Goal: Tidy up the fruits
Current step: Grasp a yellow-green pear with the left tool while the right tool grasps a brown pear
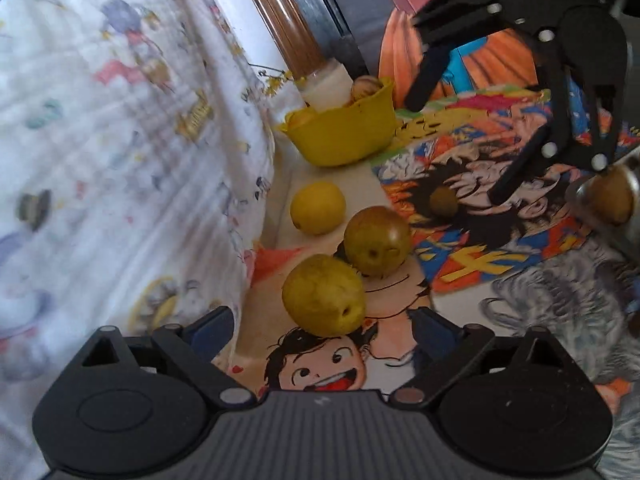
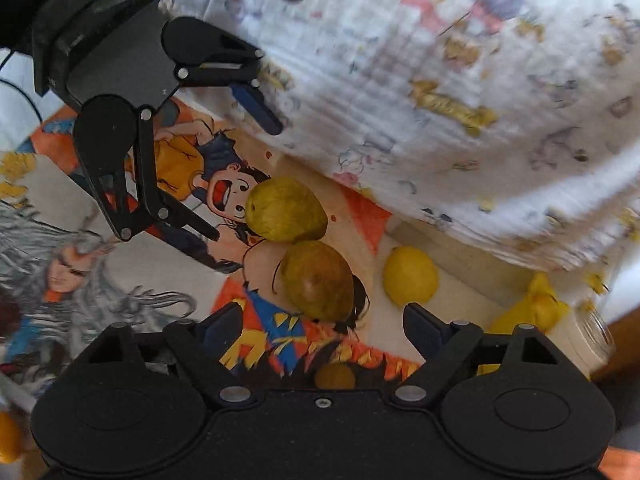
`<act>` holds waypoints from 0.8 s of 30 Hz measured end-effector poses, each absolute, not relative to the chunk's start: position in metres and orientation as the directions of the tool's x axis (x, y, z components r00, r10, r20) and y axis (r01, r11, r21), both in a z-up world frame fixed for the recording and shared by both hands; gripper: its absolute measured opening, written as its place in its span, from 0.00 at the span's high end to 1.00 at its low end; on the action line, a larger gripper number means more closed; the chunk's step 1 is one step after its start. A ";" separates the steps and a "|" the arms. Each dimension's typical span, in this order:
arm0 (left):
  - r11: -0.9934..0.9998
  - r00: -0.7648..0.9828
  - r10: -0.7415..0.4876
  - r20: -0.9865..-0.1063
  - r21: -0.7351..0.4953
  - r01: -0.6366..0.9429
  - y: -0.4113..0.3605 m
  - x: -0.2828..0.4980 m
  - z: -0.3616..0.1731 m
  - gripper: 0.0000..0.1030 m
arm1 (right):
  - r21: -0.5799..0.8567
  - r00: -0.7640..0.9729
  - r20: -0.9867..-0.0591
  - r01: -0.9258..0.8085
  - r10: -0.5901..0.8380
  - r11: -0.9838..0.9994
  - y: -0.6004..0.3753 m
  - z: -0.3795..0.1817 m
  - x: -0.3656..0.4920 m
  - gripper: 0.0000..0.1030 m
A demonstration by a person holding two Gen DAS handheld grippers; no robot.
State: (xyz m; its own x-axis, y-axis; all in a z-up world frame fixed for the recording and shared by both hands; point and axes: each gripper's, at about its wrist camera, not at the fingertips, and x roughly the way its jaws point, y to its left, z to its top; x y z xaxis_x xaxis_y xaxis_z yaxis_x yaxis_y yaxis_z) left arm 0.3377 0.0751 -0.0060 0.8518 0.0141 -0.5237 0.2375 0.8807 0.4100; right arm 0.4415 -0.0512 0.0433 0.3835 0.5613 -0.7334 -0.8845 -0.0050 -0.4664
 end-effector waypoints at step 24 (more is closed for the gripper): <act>0.851 0.828 -0.037 -0.559 0.417 0.319 0.078 0.381 -0.020 0.41 | -0.475 0.332 -0.798 -0.861 0.503 -0.184 0.002 0.001 0.470 0.41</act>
State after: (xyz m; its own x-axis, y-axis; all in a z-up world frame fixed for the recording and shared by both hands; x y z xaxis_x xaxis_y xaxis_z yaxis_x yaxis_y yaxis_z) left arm 0.3808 0.0783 -0.0201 0.8284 -0.0369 -0.5589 0.3192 0.8510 0.4171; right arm 0.4704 0.0021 0.0010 0.3323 0.5033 -0.7977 -0.8608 -0.1839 -0.4746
